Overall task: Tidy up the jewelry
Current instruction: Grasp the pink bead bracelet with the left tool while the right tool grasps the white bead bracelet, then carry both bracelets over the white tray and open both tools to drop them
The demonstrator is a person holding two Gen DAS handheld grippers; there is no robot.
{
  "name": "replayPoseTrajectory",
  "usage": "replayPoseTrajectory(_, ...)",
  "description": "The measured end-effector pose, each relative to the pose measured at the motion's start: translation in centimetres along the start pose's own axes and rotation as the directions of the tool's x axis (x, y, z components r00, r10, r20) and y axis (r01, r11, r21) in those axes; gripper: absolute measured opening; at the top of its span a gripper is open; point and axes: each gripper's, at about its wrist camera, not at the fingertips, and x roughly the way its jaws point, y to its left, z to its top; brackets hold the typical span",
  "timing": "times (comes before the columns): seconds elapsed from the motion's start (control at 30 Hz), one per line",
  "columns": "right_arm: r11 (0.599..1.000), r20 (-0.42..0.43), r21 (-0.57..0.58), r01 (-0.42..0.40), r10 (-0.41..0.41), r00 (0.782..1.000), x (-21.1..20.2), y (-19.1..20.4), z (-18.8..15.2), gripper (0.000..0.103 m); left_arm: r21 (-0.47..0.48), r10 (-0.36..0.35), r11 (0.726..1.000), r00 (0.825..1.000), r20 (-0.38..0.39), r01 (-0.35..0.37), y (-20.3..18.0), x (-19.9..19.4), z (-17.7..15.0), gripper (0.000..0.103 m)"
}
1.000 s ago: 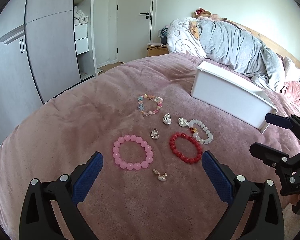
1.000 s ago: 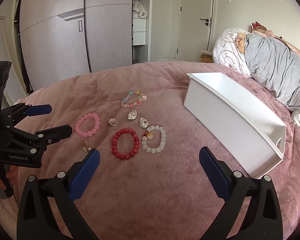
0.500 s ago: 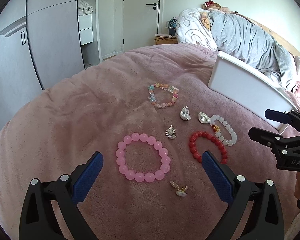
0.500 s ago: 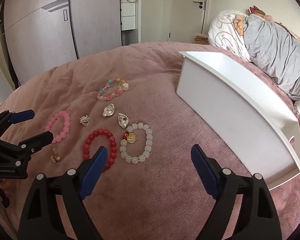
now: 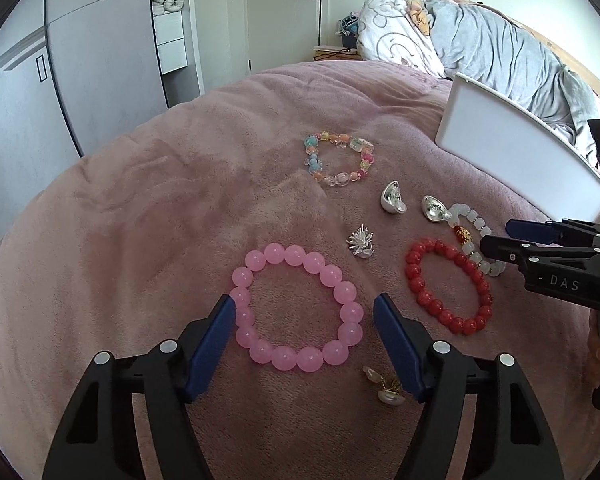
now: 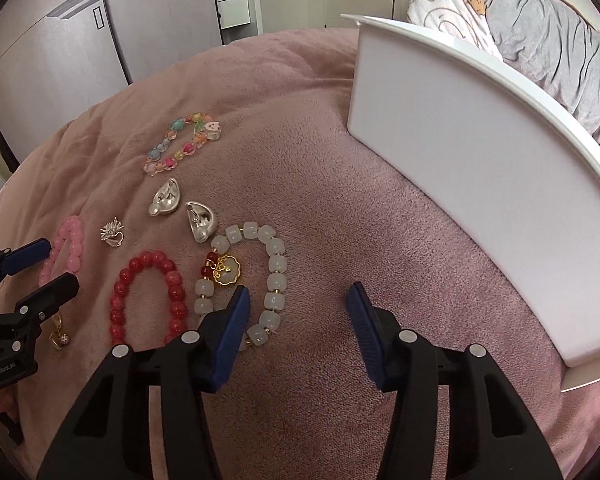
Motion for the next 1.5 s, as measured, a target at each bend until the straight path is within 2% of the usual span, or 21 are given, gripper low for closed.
replayPoseTrajectory(0.1, 1.000, -0.003, -0.003, -0.003, 0.003, 1.000, 0.2, 0.1, 0.1, 0.049, -0.023, -0.023, 1.000, 1.000, -0.018, 0.022, 0.4, 0.7, -0.1, 0.071)
replayPoseTrajectory(0.2, 1.000, -0.011, 0.004, -0.018, 0.018, 1.000, 0.5, -0.1, -0.1, 0.039, -0.032, -0.028, 0.999, 1.000, -0.010, 0.028, 0.6, 0.9, -0.3, 0.067)
replayPoseTrajectory(0.27, 0.999, -0.013, 0.011, -0.040, 0.040, 0.999, 0.5, -0.1, -0.3, 0.029, -0.037, -0.027, 0.999, 1.000, -0.006, 0.027, 0.6, 1.0, -0.3, 0.063)
replayPoseTrajectory(0.33, 0.998, -0.019, 0.012, -0.065, 0.065, 0.998, 0.4, 0.0, -0.6, 0.011, -0.044, -0.024, 0.999, 1.000, -0.001, 0.024, 0.7, 1.1, -0.4, 0.060)
replayPoseTrajectory(0.5, 0.997, -0.015, 0.016, -0.078, 0.078, 0.997, -0.1, 0.5, -1.2, 0.011, -0.057, -0.011, 0.998, 1.000, 0.014, 0.012, 0.7, 1.0, -0.8, 0.048)
replayPoseTrajectory(0.67, 0.991, 0.000, 0.069, -0.118, 0.119, 0.993, -1.0, -0.5, -1.3, 0.011, -0.063, -0.007, 0.998, 1.000, 0.025, 0.009, 0.8, 0.6, -0.9, 0.035)
replayPoseTrajectory(0.87, 0.986, 0.048, 0.080, -0.149, 0.146, 0.988, -3.3, -0.7, -1.3, 0.011, -0.085, -0.024, 0.996, 0.999, 0.044, 0.028, 0.9, -0.5, -0.9, 0.019)
replayPoseTrajectory(1.0, 0.984, 0.089, 0.078, -0.158, 0.152, 0.984, -5.2, -0.8, -1.2, 0.011, -0.135, -0.059, 0.989, 0.996, 0.060, 0.067, 1.6, -1.3, -1.0, 0.017)
replayPoseTrajectory(1.17, 0.983, 0.127, 0.087, -0.165, 0.153, 0.980, -7.2, -1.1, -1.2, 0.011, -0.162, -0.069, 0.983, 0.993, 0.098, 0.084, 2.1, -3.2, -1.1, 0.016)
replayPoseTrajectory(1.5, 0.979, 0.217, 0.097, -0.182, 0.157, 0.963, -11.7, -1.7, -1.4, 0.011, -0.124, -0.104, 0.984, 0.981, 0.165, 0.125, 1.2, -8.0, -0.4, 0.016)
